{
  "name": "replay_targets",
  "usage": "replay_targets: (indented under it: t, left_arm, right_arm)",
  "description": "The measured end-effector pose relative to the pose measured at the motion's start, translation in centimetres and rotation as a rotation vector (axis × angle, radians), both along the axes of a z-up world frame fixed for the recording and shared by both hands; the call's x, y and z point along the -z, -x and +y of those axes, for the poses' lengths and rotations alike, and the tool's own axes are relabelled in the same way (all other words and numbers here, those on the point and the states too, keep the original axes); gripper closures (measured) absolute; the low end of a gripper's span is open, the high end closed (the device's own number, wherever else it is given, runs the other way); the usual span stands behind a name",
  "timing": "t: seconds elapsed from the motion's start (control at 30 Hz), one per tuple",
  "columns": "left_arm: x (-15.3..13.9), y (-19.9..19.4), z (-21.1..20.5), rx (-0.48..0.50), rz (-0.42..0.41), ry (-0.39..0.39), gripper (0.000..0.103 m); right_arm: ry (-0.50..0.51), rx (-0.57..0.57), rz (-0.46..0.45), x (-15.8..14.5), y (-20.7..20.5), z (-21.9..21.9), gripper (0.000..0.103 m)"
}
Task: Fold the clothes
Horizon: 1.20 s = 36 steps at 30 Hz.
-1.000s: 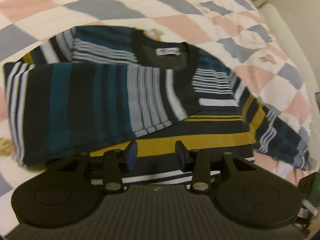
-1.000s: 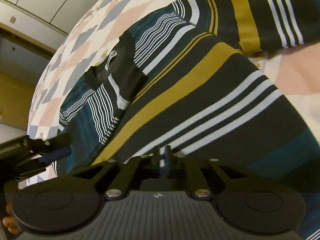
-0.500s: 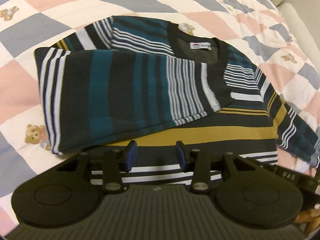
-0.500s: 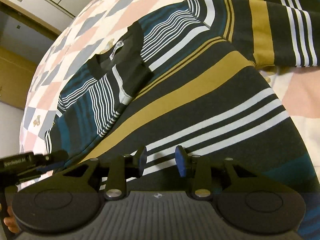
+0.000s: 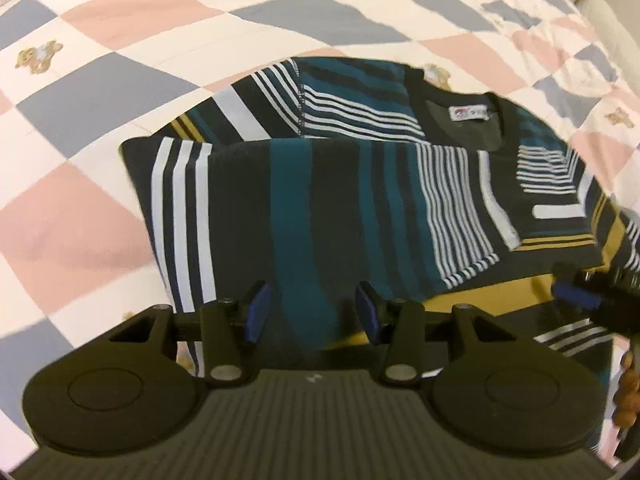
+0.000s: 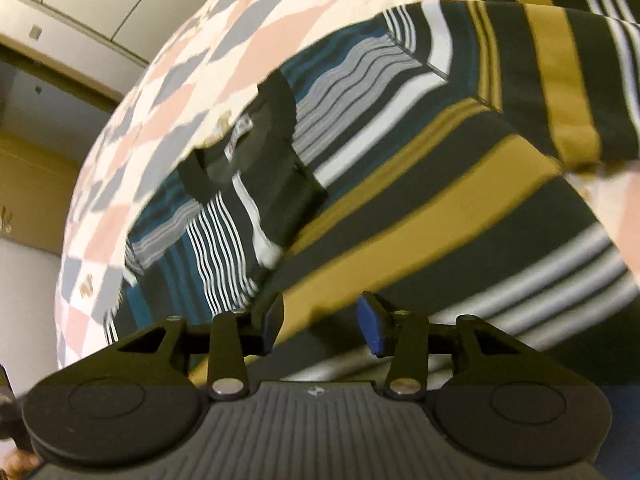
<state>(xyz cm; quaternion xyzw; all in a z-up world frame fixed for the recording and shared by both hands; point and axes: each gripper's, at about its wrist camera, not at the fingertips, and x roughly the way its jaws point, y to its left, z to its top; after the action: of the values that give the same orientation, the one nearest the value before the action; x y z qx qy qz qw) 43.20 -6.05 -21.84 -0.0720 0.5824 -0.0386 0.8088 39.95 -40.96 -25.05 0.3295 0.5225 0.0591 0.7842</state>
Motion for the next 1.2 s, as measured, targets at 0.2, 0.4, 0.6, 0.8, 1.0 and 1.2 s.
replay_targets:
  t: [0.2,0.4,0.6,0.8,1.0,1.2]
  left_arm:
    - [1.3,-2.2,-0.3,0.034,0.025,-0.025,0.061]
    - [1.7,-3.9,-0.2,0.057,0.032,-0.021,0.06]
    - [2.0,-4.7,-0.4,0.068,0.036,-0.026,0.06]
    - [1.2,-5.1,-1.8,0.104,0.015,-0.015,0.06]
    - [-0.5,-5.3,-3.6,0.158,-0.022,-0.005,0.059]
    - [-0.2,-5.1,-3.8,0.16,-0.006,-0.023,0.059]
  right_arm:
    - [-0.042,0.055,0.001,1.7,-3.6,0.3,0.054]
    - [-0.091,0.098,0.026,3.8,-5.9,0.3,0.051]
    - [-0.084,0.039,-0.01,4.2,-7.9,1.3,0.098]
    - [-0.01,0.037,-0.113,1.8,-6.8,-0.1,0.1]
    - [0.091,0.155,-0.175,-0.7,-4.9,-5.1,0.1]
    - [0.138,0.229,-0.199,-1.6,-3.8,-9.1,0.1]
